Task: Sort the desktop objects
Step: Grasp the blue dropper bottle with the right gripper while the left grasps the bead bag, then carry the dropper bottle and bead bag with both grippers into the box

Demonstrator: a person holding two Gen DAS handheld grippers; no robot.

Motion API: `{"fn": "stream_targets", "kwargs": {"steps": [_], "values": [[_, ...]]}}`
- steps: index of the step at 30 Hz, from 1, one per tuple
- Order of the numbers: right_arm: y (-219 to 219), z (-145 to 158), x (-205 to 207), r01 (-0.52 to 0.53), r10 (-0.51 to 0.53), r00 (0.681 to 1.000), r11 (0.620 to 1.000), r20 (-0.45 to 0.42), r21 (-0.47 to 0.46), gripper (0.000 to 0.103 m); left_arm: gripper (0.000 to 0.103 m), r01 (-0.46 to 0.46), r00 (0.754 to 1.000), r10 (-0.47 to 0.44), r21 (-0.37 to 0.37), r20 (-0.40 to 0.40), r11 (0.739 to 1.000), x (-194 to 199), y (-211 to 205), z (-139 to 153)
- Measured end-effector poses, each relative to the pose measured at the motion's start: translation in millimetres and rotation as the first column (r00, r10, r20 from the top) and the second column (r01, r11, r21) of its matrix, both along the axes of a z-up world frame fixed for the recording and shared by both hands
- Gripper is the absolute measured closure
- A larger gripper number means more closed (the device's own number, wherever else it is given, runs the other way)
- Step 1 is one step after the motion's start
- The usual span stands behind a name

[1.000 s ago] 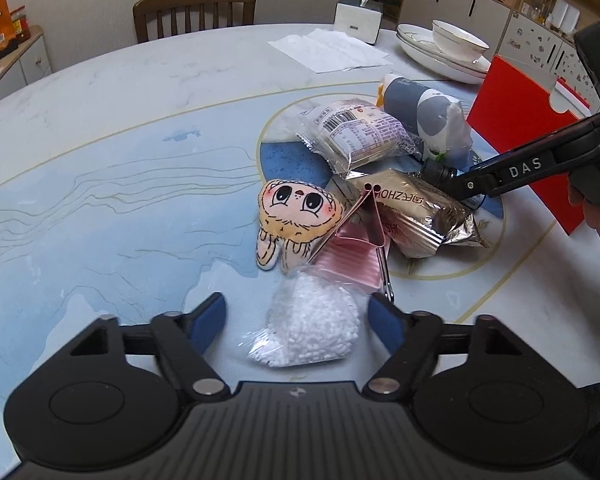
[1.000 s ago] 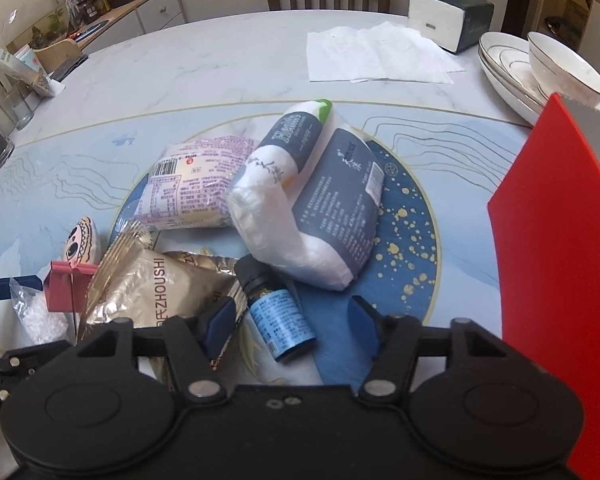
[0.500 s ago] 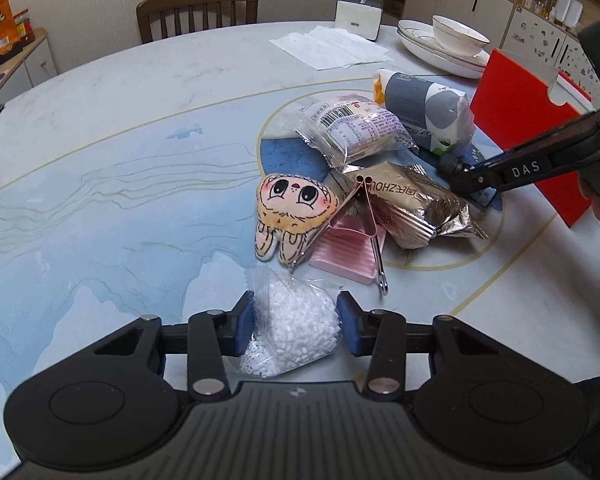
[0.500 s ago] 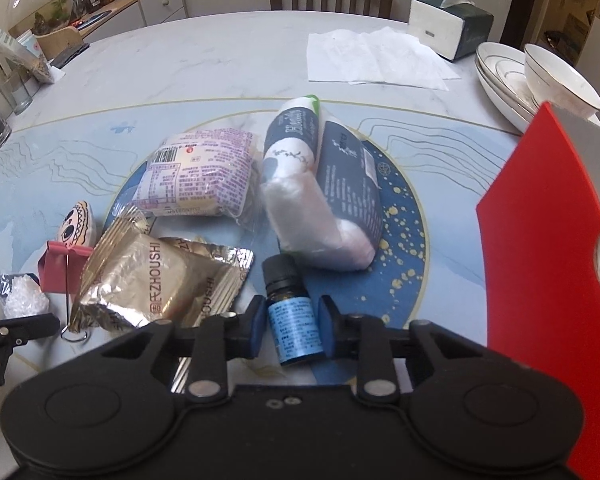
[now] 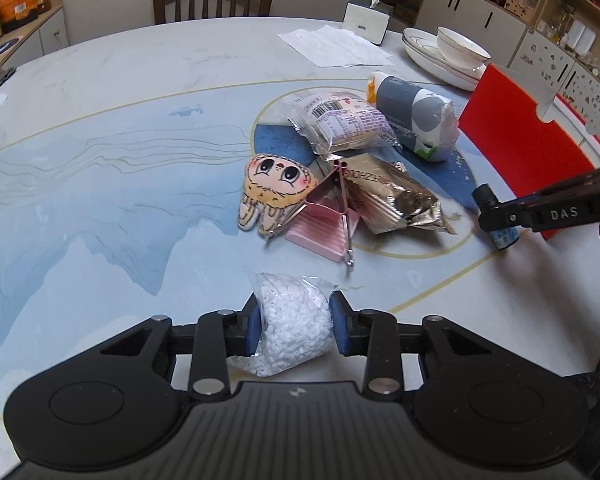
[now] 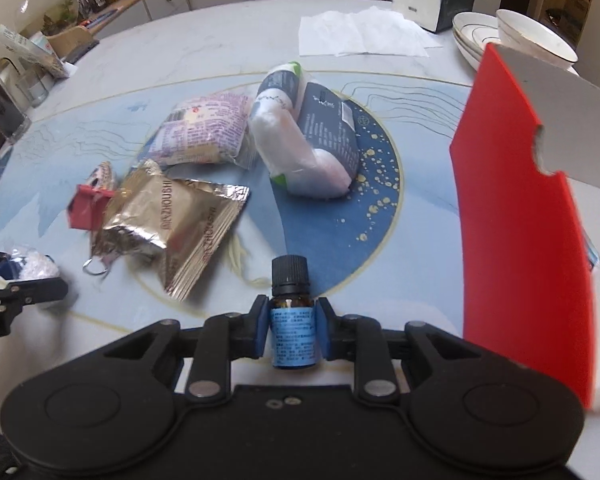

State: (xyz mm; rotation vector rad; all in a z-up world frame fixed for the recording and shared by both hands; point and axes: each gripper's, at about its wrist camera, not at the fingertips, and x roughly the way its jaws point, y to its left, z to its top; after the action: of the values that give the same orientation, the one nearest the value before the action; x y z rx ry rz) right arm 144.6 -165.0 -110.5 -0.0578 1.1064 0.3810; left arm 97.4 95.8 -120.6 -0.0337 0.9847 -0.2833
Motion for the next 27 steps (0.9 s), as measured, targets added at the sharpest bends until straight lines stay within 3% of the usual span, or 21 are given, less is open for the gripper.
{"fn": "stream_targets", "kwargs": {"steps": [15, 27], "values": [[-37.1, 59.5, -21.5, 0.000, -0.008, 0.998, 0.992, 0.060, 0.127, 0.080, 0.070, 0.003, 1.000, -0.001, -0.088, 0.028, 0.996, -5.3, -38.6, 39.6], [-86.5, 96.3, -17.1, 0.029, -0.054, 0.990, 0.982, 0.127, 0.187, 0.080, 0.070, 0.033, 0.996, -0.023, -0.107, 0.092, 0.994, 1.2, -83.8, 73.7]]}}
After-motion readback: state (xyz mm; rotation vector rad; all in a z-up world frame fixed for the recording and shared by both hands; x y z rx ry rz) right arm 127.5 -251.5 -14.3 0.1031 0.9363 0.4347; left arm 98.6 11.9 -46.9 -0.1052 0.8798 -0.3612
